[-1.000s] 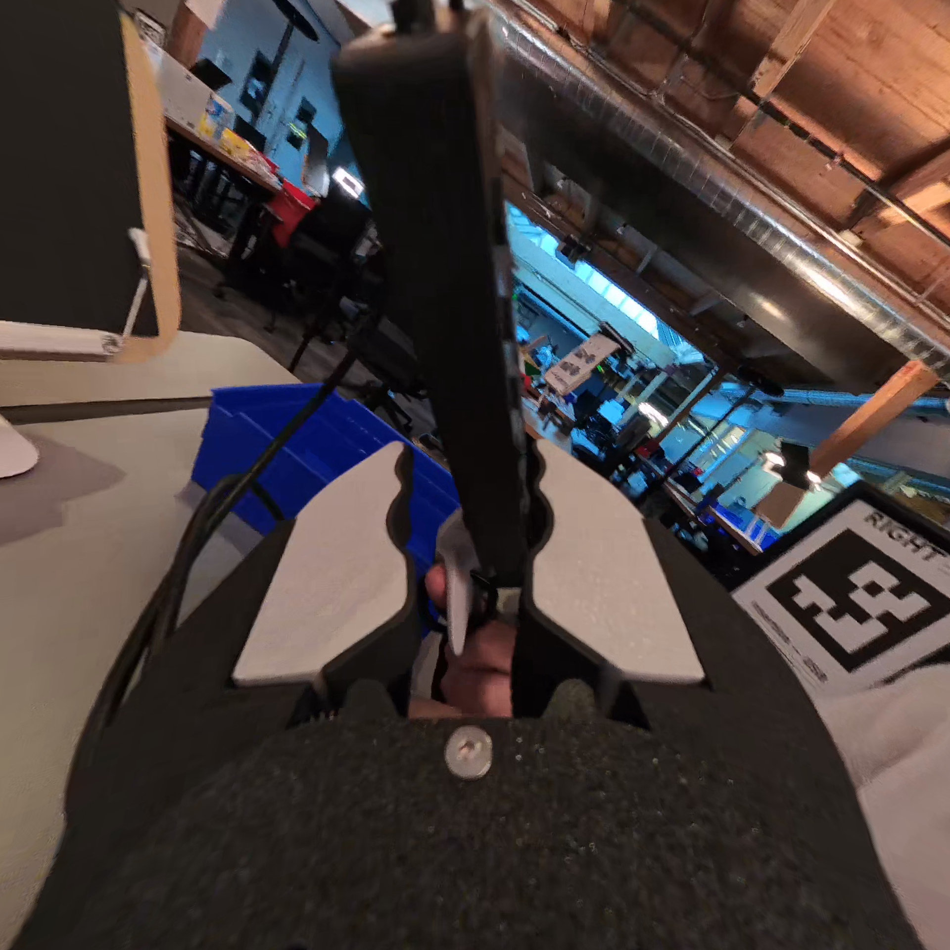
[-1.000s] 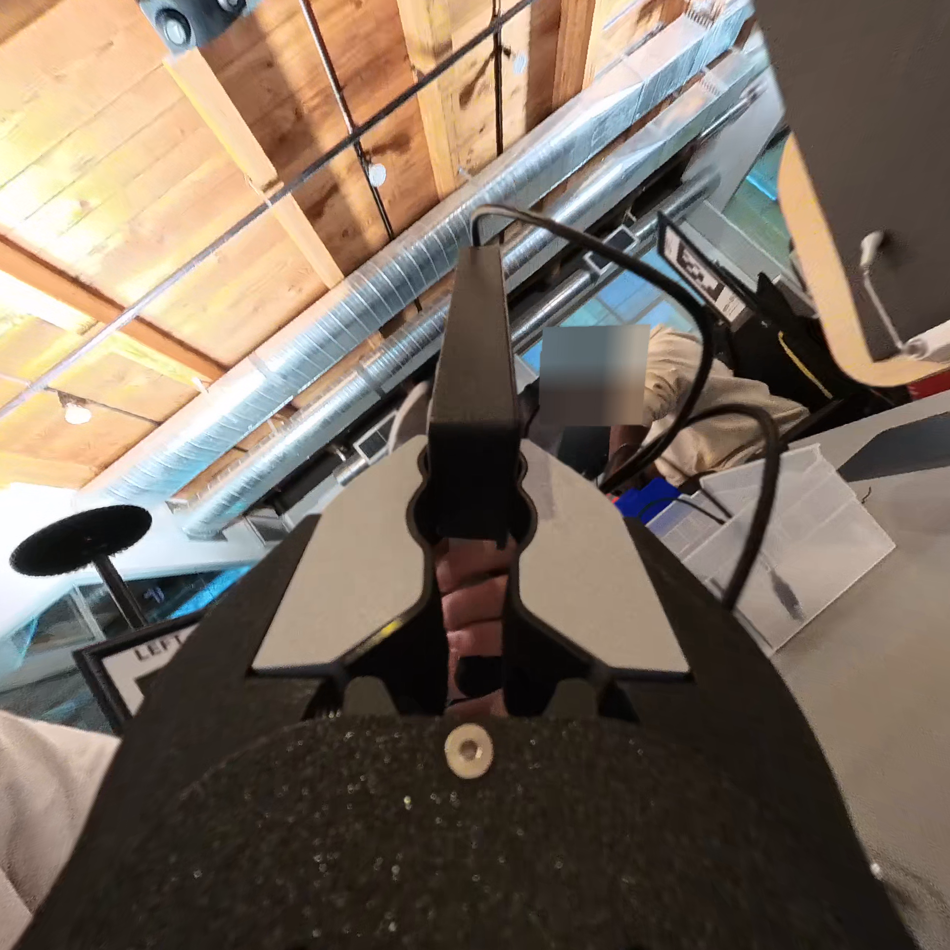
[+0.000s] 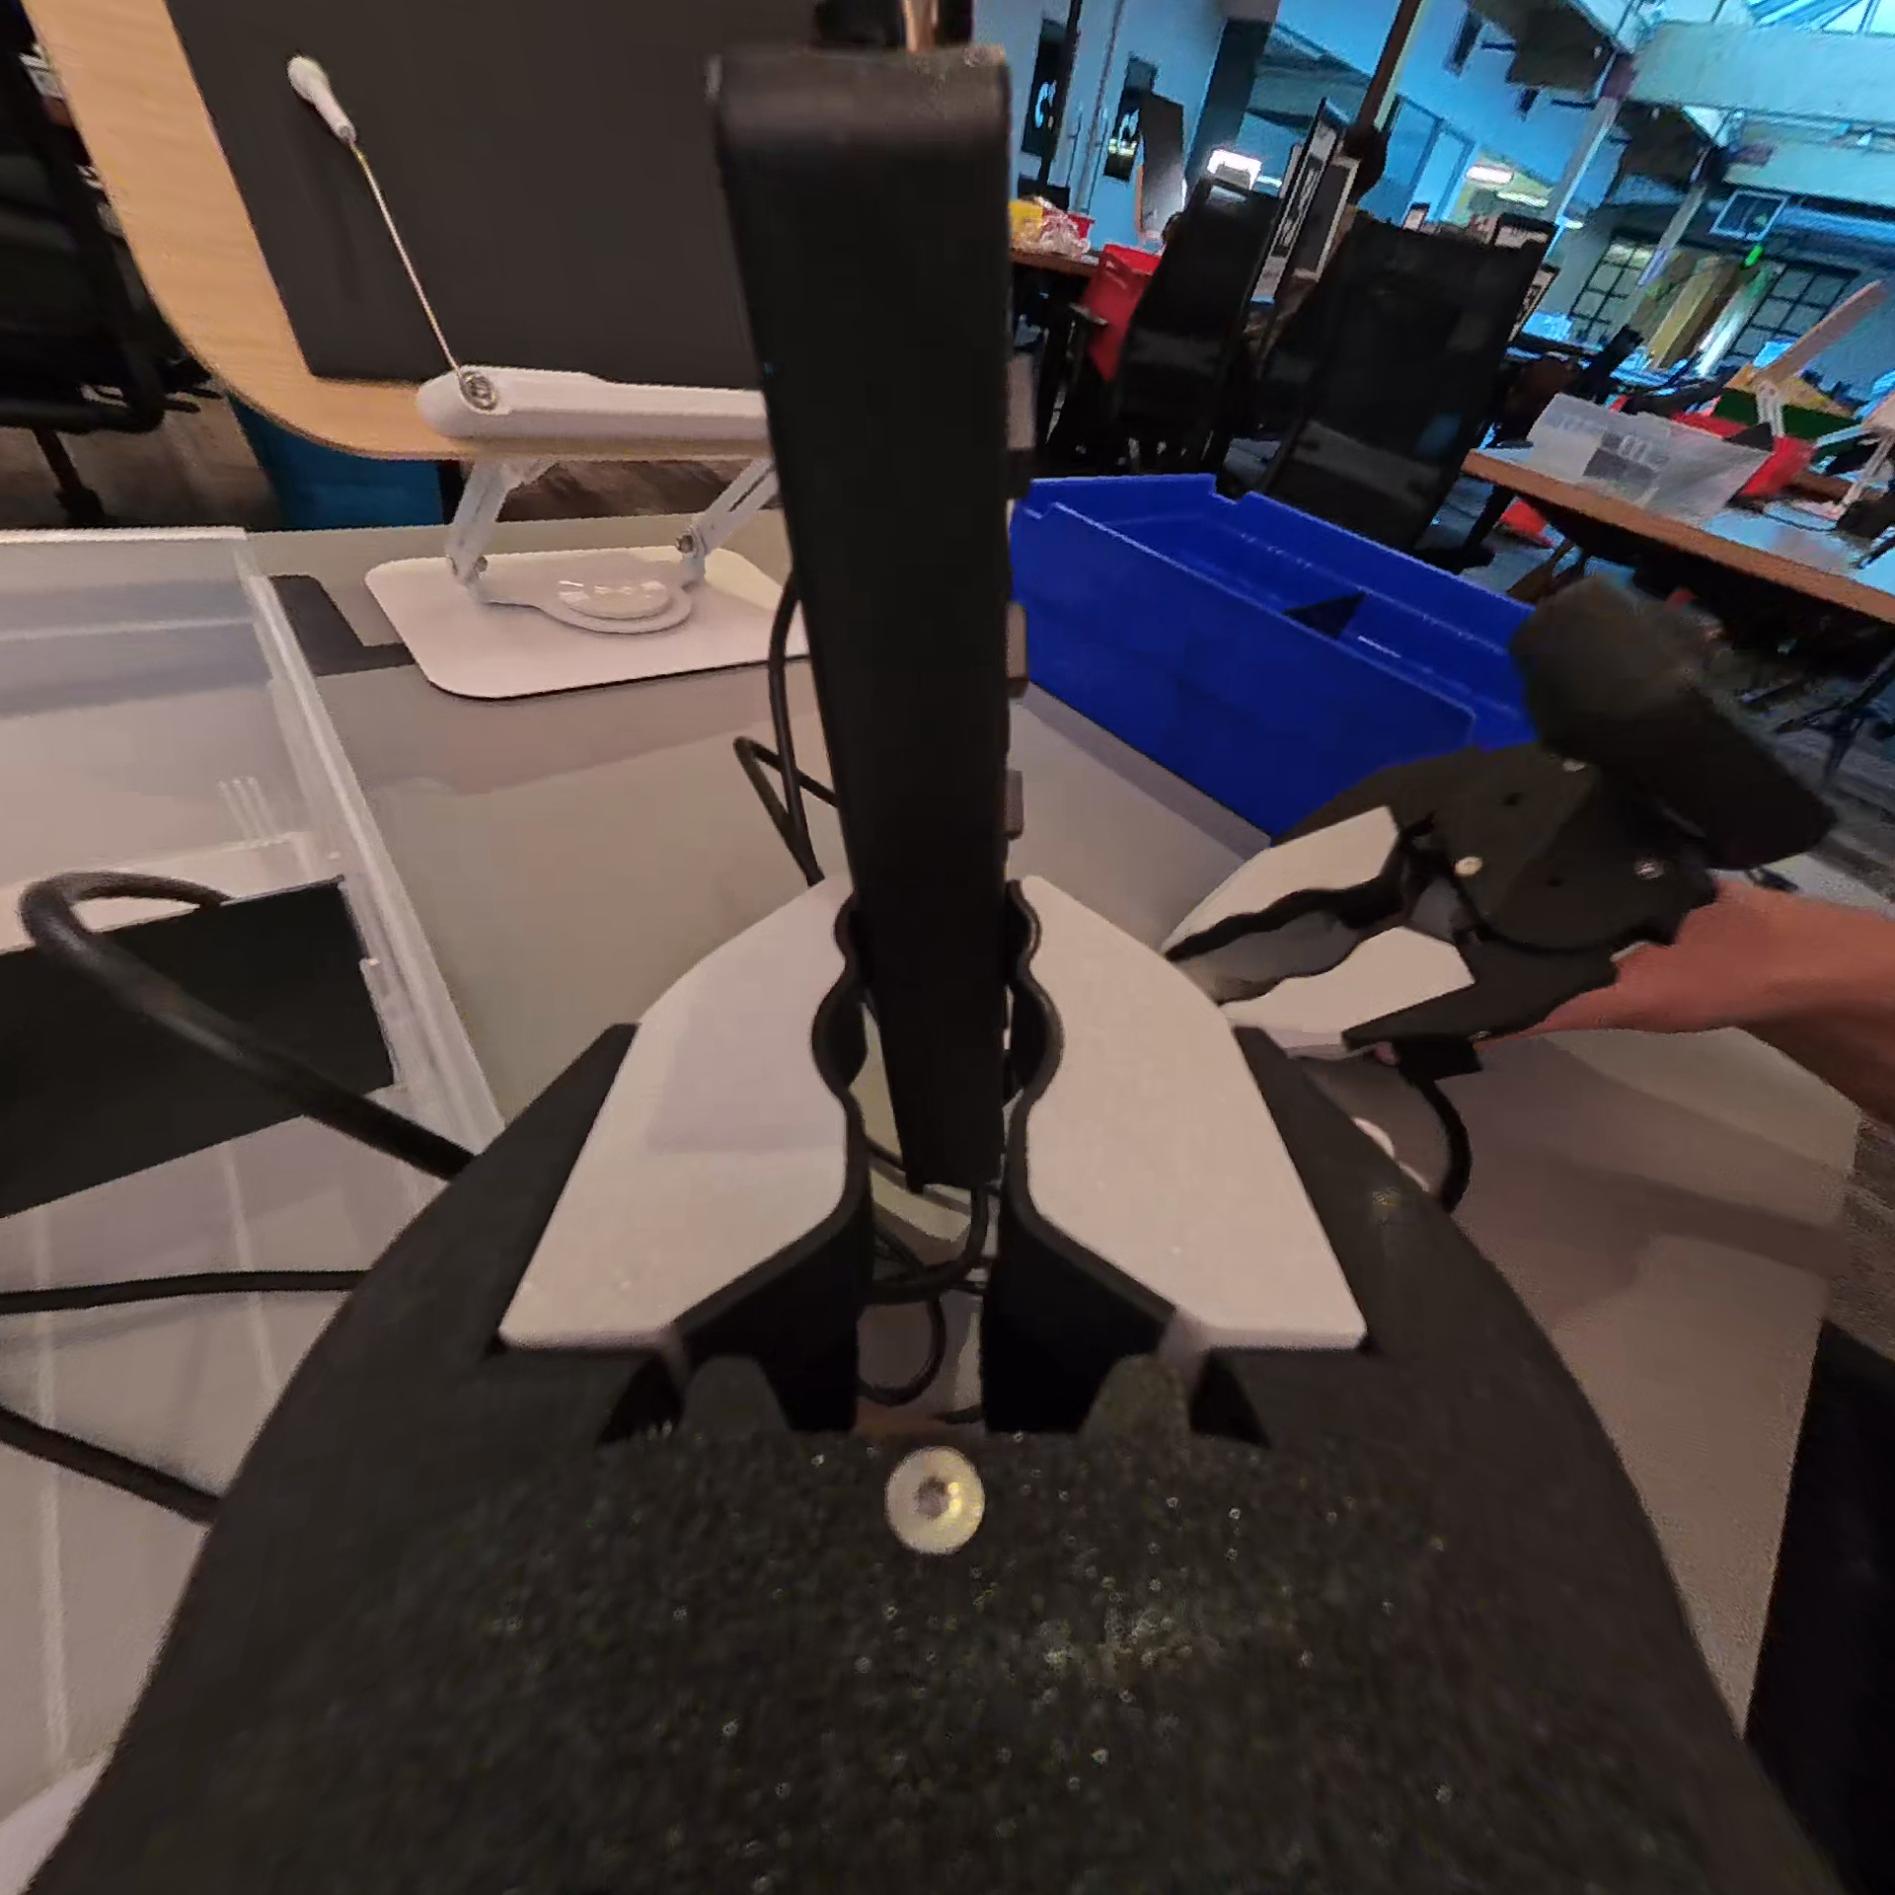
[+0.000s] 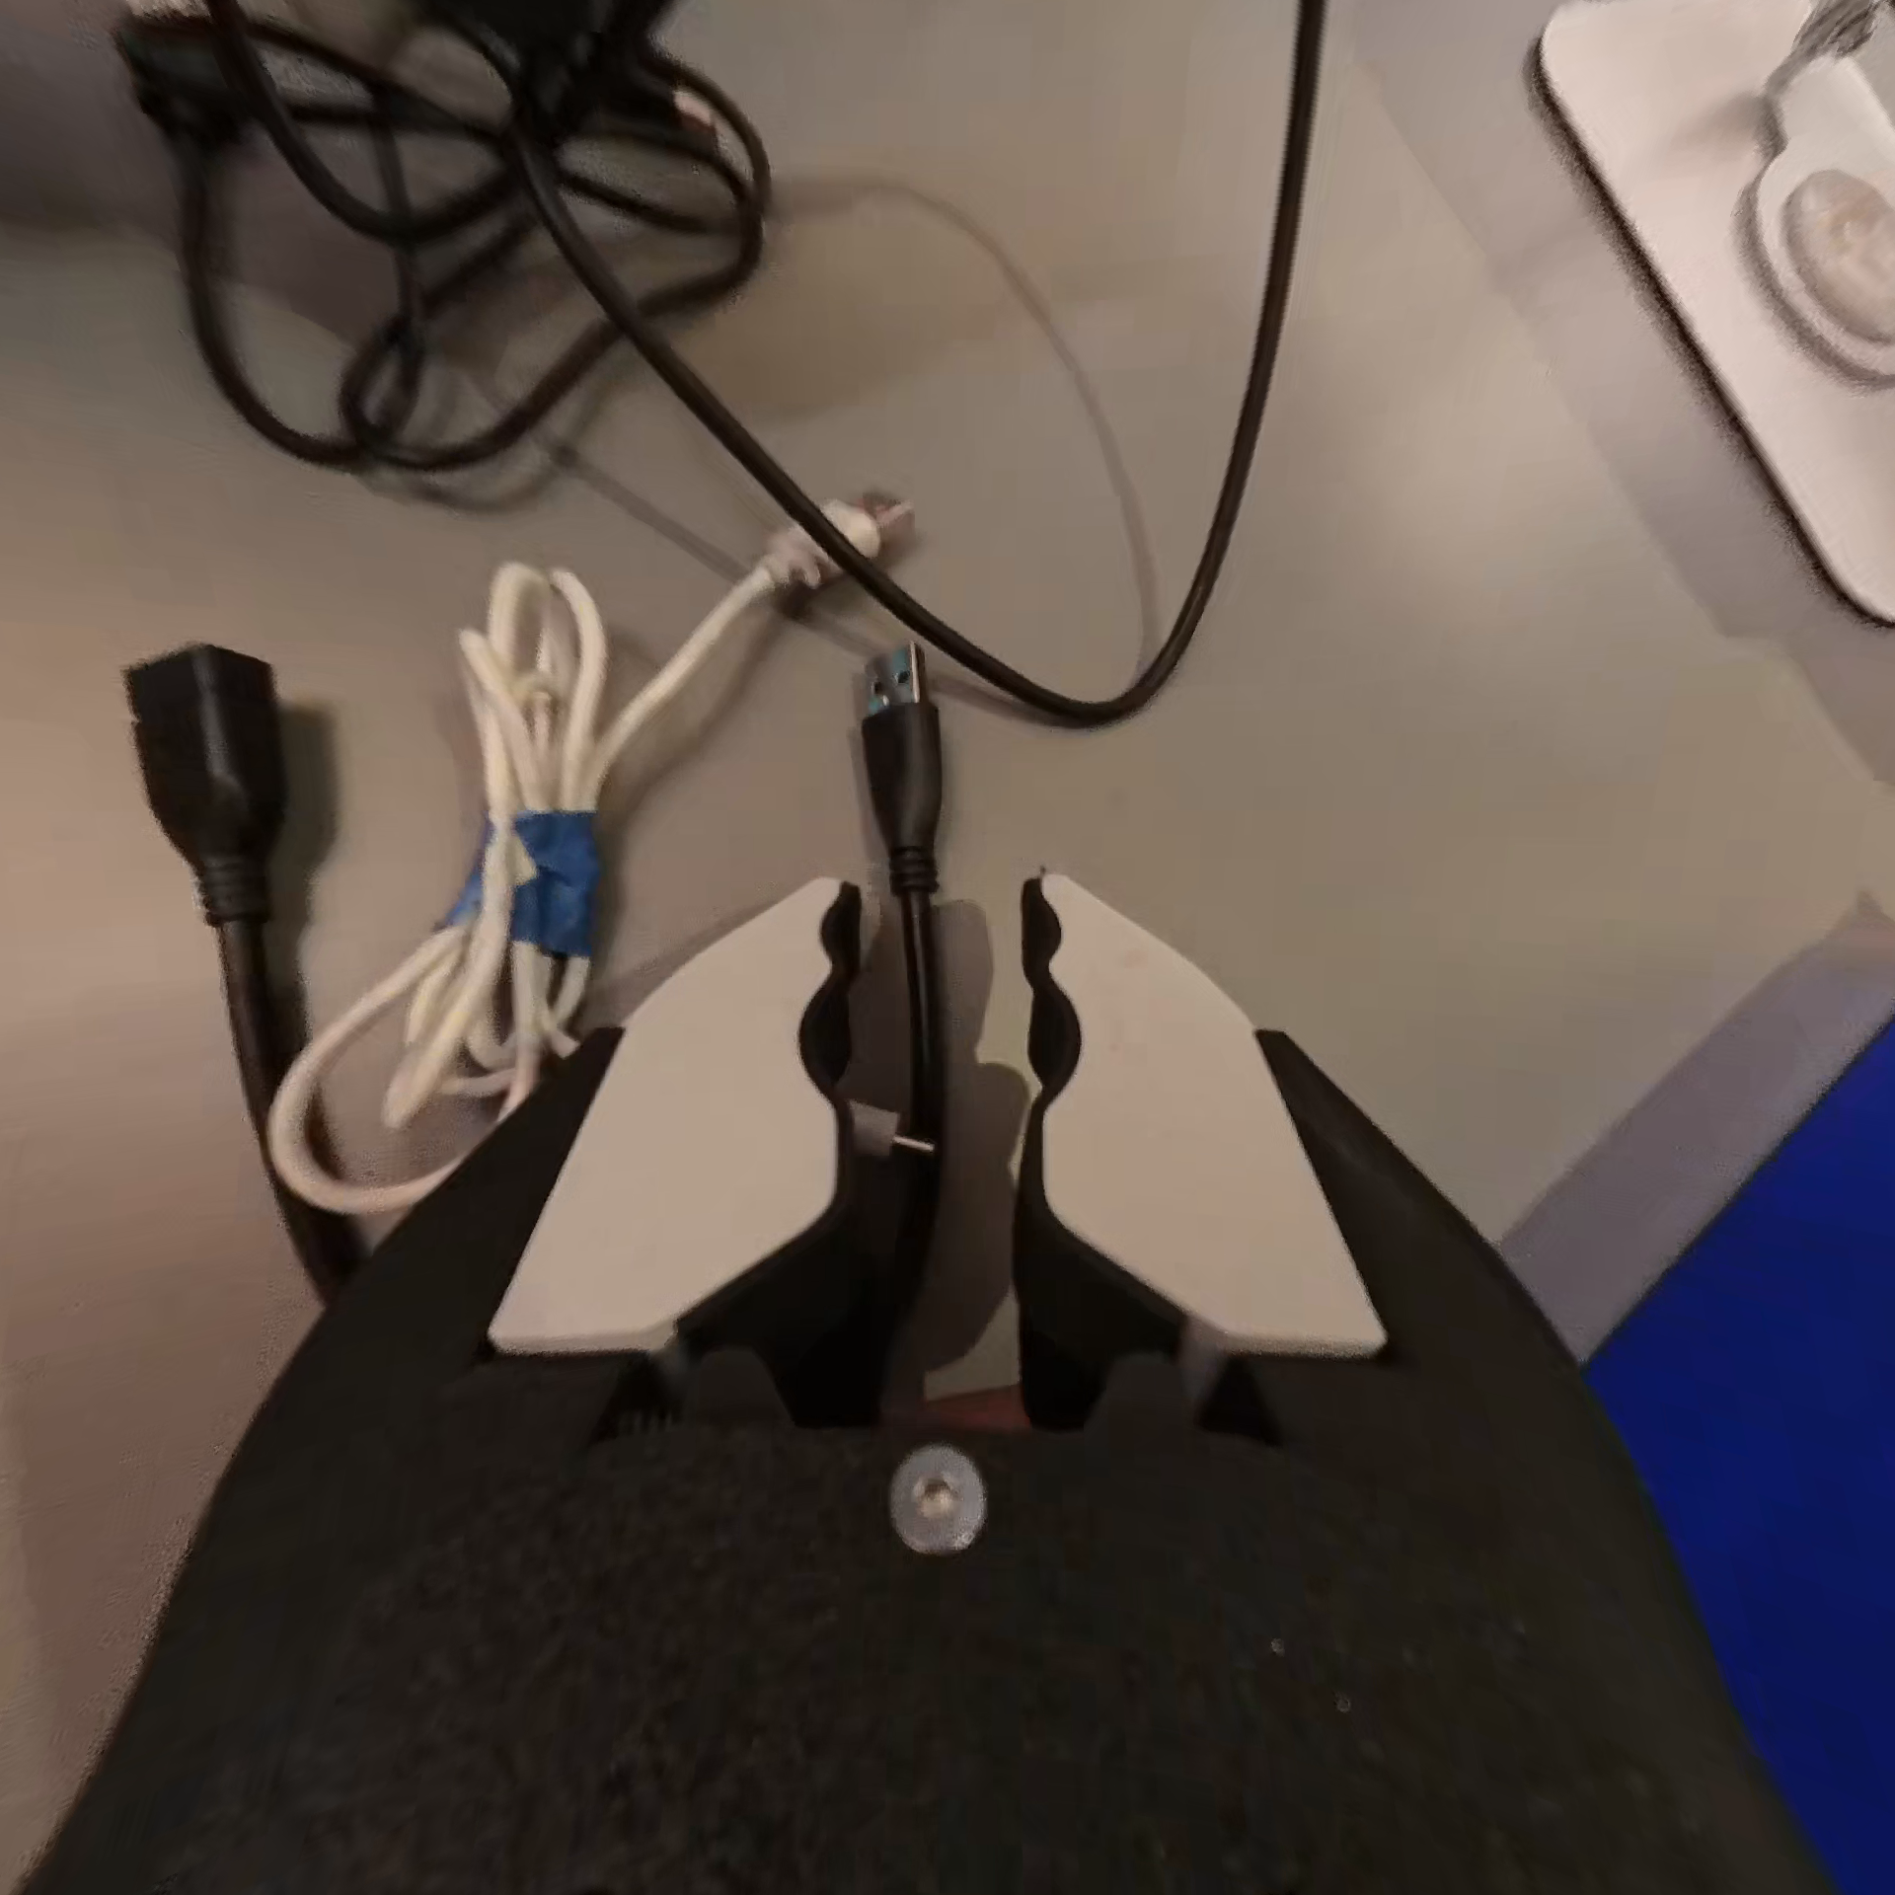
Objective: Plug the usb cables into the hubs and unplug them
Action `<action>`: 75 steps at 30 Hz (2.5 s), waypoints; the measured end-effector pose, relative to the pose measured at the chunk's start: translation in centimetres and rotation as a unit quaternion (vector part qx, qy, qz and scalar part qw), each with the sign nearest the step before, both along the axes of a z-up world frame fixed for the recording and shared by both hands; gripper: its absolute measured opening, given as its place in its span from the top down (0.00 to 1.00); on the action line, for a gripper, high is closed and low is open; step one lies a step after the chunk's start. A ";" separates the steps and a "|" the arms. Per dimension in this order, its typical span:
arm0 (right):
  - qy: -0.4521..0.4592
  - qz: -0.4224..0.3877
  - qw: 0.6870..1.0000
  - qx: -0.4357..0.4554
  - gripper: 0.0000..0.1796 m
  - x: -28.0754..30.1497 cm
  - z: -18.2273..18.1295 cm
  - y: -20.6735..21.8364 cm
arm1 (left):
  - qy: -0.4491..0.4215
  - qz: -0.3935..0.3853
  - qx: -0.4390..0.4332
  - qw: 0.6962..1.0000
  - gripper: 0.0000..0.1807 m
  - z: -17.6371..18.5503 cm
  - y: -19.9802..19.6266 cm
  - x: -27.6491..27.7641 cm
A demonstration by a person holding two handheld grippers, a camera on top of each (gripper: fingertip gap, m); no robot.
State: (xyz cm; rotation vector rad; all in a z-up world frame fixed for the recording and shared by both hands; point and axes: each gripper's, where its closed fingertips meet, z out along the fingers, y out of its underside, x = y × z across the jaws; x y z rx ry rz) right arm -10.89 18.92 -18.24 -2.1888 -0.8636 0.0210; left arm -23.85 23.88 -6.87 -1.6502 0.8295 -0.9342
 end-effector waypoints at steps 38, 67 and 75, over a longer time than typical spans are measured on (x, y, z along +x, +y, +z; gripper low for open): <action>0.535 0.030 0.791 -0.295 0.98 -6.9 10.3 -6.3 | 0.050 -0.095 0.134 0.985 0.87 0.1 -5.6 5.0; 0.217 -0.002 0.974 0.068 0.97 -5.7 10.2 -2.5 | 0.020 -0.028 -0.012 0.999 0.87 -1.4 -3.7 4.7; 0.181 -0.011 0.977 0.111 0.97 -5.6 10.1 -2.1 | 0.008 -0.021 -0.046 0.999 0.87 -1.9 -3.5 4.8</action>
